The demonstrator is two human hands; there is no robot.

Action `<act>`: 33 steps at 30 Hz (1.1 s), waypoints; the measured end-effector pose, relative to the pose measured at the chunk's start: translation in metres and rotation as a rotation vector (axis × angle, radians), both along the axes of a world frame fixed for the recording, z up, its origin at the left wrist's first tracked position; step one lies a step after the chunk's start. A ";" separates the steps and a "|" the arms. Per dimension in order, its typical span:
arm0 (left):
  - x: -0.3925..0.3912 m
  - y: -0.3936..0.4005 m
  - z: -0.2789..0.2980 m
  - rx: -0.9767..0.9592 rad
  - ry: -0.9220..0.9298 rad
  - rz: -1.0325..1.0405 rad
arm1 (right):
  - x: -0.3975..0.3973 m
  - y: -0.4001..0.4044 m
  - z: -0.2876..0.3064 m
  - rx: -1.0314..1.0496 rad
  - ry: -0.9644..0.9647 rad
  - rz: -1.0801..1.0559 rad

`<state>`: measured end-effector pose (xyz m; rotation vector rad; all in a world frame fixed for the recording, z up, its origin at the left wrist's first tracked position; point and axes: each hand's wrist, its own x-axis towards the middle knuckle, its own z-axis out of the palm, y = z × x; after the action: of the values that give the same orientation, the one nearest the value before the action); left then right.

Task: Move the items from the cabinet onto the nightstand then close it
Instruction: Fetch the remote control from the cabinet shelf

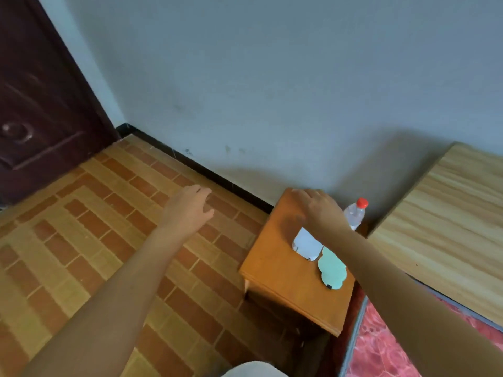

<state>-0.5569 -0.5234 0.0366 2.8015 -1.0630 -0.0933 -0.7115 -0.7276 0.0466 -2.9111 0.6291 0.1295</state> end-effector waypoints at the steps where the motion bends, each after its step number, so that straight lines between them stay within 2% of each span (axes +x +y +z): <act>1: -0.001 0.019 0.003 -0.020 -0.007 0.043 | 0.009 0.011 0.002 -0.004 -0.008 0.045; 10: -0.014 0.222 0.022 -0.031 -0.062 0.436 | 0.093 0.159 0.021 0.026 -0.119 0.425; 19: -0.077 0.388 0.031 -0.005 -0.107 0.877 | 0.130 0.327 0.019 0.101 -0.170 0.775; 24: -0.113 0.447 0.036 0.009 -0.061 1.112 | 0.136 0.400 0.018 0.100 -0.239 0.910; 33: -0.137 0.494 0.035 -0.087 -0.090 1.314 | 0.151 0.475 0.025 0.091 -0.212 1.121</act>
<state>-0.6940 -0.0296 0.0717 2.8124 0.8438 0.2142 -0.5607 -0.2527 0.0711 -2.7395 -1.0277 -0.0283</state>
